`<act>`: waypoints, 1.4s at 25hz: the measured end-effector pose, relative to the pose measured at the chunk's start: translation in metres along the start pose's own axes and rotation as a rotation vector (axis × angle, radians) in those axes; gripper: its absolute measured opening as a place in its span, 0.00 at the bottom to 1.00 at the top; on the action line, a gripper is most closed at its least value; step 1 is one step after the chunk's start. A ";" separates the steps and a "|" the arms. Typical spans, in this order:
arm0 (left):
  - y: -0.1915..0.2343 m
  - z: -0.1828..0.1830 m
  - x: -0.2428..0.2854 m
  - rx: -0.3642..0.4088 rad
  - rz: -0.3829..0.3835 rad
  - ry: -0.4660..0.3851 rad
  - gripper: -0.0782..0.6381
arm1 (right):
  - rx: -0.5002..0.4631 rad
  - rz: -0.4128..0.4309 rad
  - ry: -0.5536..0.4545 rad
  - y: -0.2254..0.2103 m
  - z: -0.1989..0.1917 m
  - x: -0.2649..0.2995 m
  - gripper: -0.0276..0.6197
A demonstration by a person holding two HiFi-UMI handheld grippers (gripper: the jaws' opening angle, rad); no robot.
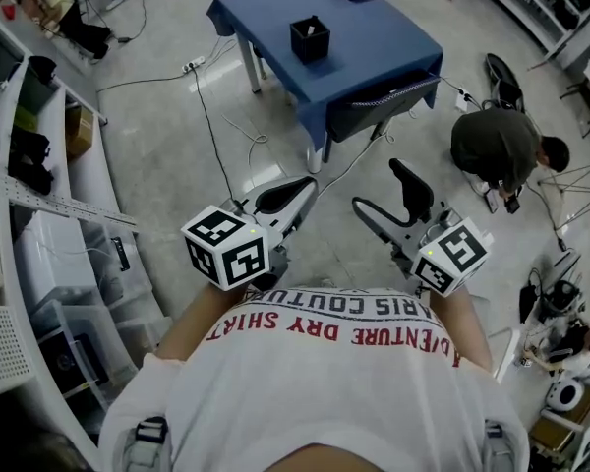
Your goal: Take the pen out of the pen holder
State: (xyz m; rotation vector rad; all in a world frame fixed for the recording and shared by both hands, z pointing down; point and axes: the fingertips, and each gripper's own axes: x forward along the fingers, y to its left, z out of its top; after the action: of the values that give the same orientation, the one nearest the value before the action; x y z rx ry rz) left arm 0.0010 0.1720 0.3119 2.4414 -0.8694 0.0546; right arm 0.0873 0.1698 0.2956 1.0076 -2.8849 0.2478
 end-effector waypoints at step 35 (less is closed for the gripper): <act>0.113 0.012 0.001 0.003 0.105 0.003 0.15 | 0.020 -0.061 -0.018 -0.068 -0.012 0.081 0.61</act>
State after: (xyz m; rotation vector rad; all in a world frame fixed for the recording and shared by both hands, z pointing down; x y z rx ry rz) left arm -0.0673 0.0931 0.3559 2.3966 -0.9961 0.0978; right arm 0.0663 0.0696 0.3265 1.1044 -2.8682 0.2656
